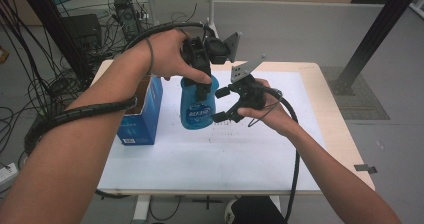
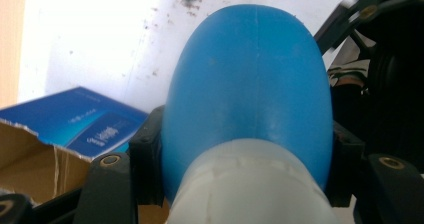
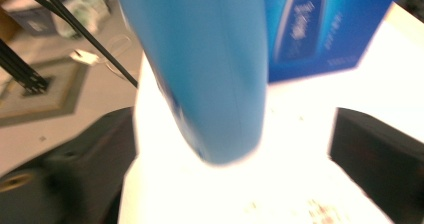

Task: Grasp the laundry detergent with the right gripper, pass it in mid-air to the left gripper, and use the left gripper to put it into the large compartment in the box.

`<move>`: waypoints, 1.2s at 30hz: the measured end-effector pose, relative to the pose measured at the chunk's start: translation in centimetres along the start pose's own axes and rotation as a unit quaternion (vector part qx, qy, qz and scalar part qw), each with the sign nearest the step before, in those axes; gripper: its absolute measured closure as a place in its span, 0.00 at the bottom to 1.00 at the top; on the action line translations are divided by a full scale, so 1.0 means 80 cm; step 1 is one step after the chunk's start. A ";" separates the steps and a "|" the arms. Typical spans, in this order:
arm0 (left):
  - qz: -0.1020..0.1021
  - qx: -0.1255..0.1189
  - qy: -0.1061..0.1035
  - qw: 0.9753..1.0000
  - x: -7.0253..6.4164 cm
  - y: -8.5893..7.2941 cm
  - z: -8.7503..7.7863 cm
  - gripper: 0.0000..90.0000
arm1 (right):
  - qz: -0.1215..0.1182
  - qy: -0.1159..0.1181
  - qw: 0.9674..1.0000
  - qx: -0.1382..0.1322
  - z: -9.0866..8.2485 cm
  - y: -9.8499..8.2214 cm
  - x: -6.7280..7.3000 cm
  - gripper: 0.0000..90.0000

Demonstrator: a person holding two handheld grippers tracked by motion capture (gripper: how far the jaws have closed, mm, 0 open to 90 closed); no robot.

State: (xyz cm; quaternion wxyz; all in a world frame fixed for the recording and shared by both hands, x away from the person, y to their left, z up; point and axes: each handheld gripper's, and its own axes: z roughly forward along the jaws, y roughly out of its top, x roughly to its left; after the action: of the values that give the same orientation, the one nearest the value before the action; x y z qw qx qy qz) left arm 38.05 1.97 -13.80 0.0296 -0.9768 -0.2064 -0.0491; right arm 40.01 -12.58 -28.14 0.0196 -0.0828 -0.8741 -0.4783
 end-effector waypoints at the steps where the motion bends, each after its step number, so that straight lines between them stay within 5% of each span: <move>1: -0.005 0.001 -0.001 1.000 0.001 -0.001 -0.002 0.42 | 0.004 -0.003 1.000 0.002 -0.003 -0.002 -0.001 0.05; 12: -0.073 -0.002 0.005 0.997 0.016 -0.018 -0.023 0.42 | 0.057 -0.051 0.994 0.072 -0.047 -0.023 -0.006 0.03; 19: -0.131 0.012 0.013 0.991 0.030 -0.034 -0.041 0.42 | 0.078 -0.062 0.988 0.117 -0.073 -0.033 -0.008 0.03; 23: -0.166 0.013 0.015 0.986 0.042 -0.046 -0.056 0.42 | 0.072 -0.079 0.985 0.133 -0.086 -0.036 -0.004 0.03; 31: -0.255 -0.004 0.023 0.967 0.065 -0.065 -0.082 0.42 | 0.065 -0.108 0.978 0.168 -0.106 -0.046 0.000 0.04; 36: -0.312 -0.015 0.038 0.949 0.082 -0.074 -0.098 0.42 | 0.070 -0.115 0.974 0.183 -0.120 -0.048 0.001 0.04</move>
State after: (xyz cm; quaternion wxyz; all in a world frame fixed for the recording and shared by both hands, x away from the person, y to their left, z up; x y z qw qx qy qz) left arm 40.92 9.38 -5.11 0.0055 -0.8614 -0.4987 -0.0958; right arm 38.87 -22.66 -26.11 -0.0327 -0.1931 -0.9353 -0.2947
